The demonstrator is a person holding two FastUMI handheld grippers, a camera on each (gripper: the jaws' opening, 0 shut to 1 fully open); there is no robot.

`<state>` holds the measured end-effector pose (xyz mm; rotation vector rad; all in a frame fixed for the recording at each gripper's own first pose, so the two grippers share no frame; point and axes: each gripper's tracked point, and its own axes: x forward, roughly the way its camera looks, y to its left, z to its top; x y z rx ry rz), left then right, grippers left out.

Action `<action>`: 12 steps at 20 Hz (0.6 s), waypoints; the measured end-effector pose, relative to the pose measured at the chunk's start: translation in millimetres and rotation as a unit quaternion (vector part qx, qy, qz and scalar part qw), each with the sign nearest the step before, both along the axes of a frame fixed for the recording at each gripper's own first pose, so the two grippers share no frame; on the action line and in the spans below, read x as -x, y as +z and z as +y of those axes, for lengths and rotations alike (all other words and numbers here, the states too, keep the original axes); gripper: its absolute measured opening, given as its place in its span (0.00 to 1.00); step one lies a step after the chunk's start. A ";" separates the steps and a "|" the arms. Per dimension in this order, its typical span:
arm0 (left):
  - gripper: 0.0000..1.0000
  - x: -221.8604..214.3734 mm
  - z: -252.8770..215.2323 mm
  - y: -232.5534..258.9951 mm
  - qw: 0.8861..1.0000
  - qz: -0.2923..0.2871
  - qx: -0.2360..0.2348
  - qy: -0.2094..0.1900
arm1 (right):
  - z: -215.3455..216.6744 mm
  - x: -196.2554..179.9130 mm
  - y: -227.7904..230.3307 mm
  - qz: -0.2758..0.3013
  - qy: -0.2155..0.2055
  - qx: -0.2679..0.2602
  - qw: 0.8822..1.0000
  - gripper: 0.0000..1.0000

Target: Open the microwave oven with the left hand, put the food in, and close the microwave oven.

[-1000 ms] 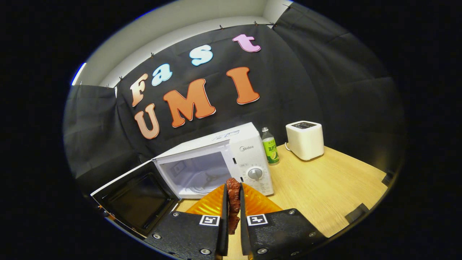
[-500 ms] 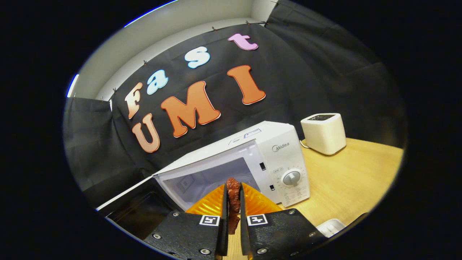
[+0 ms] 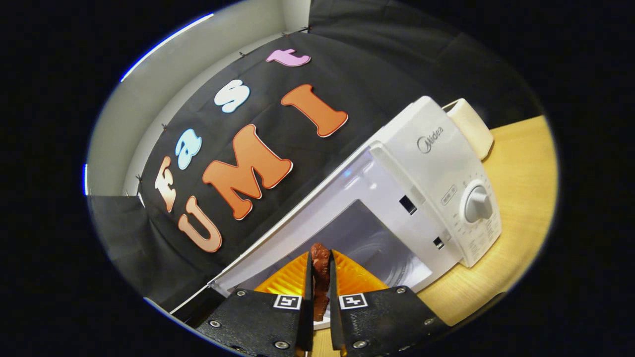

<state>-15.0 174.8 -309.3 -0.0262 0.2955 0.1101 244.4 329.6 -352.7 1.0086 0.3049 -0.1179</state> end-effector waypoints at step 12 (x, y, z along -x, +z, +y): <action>0.89 6.8 1.9 -4.2 1.000 0.012 -0.001 0.007 | 38.3 -56.4 -72.3 0.040 -0.044 -0.008 0.998 0.13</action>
